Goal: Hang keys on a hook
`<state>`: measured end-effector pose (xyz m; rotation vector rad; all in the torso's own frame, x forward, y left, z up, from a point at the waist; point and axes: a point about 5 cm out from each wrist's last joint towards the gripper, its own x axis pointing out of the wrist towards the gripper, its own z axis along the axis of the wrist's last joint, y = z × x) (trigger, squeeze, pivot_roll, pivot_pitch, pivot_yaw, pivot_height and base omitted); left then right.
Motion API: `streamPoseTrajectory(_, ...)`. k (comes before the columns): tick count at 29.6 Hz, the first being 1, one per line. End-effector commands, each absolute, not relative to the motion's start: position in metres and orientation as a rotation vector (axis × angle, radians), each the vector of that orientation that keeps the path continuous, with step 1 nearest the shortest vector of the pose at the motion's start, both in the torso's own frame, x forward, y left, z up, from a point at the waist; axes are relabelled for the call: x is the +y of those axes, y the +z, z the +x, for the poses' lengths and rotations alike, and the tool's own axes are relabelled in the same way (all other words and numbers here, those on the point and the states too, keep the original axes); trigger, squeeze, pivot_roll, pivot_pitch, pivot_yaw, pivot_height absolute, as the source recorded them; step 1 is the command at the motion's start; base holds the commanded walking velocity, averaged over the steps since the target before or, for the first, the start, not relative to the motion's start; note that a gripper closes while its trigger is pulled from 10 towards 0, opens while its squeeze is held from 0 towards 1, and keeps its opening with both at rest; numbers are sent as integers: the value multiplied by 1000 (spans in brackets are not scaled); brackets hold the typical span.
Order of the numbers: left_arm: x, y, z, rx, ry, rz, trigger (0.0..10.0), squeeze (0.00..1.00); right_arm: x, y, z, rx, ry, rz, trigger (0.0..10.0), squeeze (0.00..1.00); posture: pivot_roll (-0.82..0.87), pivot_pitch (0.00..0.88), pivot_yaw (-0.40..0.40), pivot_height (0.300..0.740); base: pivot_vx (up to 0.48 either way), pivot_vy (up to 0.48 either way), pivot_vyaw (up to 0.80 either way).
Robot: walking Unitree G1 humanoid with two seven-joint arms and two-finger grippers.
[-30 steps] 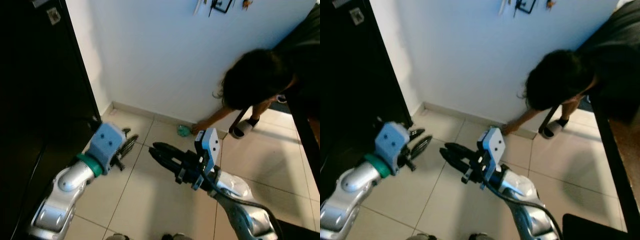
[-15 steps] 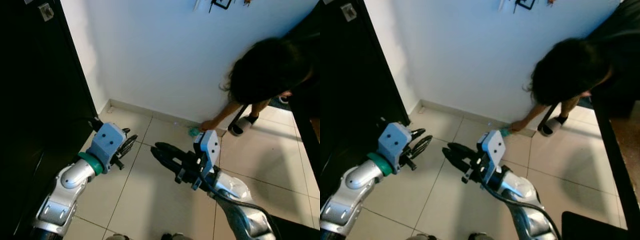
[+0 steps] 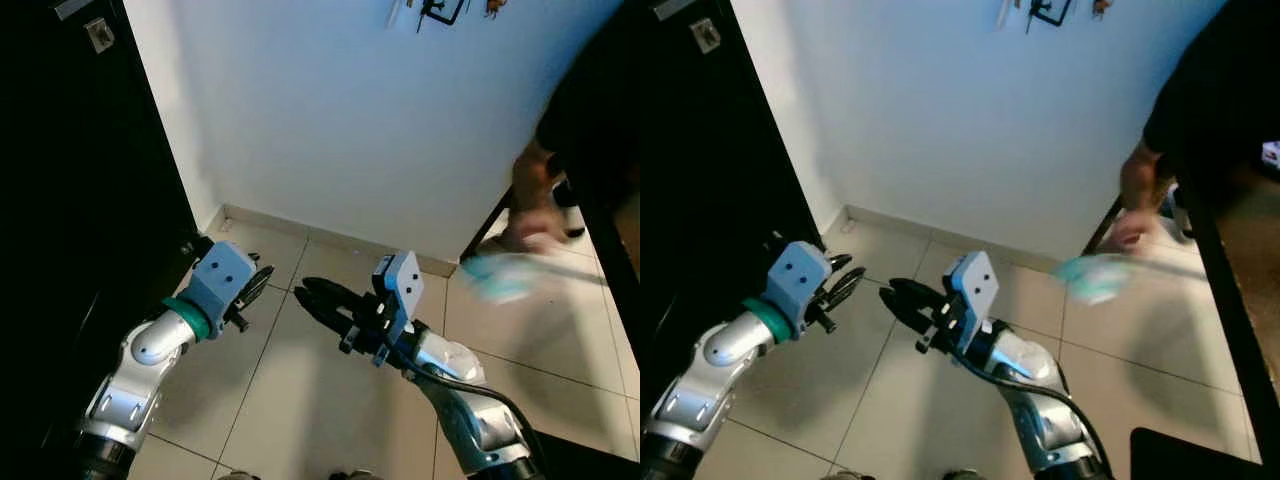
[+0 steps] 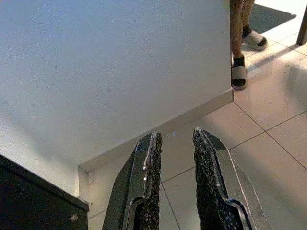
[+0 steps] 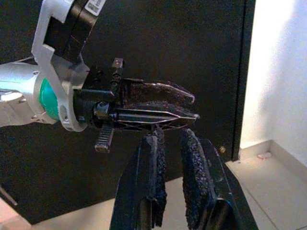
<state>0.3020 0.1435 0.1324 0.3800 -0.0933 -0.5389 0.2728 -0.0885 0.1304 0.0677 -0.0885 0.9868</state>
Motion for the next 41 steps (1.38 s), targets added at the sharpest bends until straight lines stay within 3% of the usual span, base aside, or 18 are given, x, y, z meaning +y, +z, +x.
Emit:
streamPoseTrajectory(1,144,128,302,-80,-549,388,10000,0,-87,128,273,-83,992,56,10000,0,3,0,93,740,0,0,0)
streamPoseTrajectory(14,138,127,315,-88,-485,359,10000,0,-95,125,286,-78,979,31,10000,0,9,0,42,740,0,0,0)
streamPoseTrajectory(23,141,144,319,-116,-500,235,10000,0,-103,132,293,-111,910,60,10000,0,9,0,37,740,0,0,0)
streamPoseTrajectory(29,128,159,311,-160,-608,144,10000,0,-104,131,294,-95,906,95,10000,0,16,0,33,740,0,0,-757)
streamPoseTrajectory(41,120,160,306,-139,-665,152,10000,0,-98,131,291,-102,923,115,10000,0,28,0,45,740,0,0,-800)
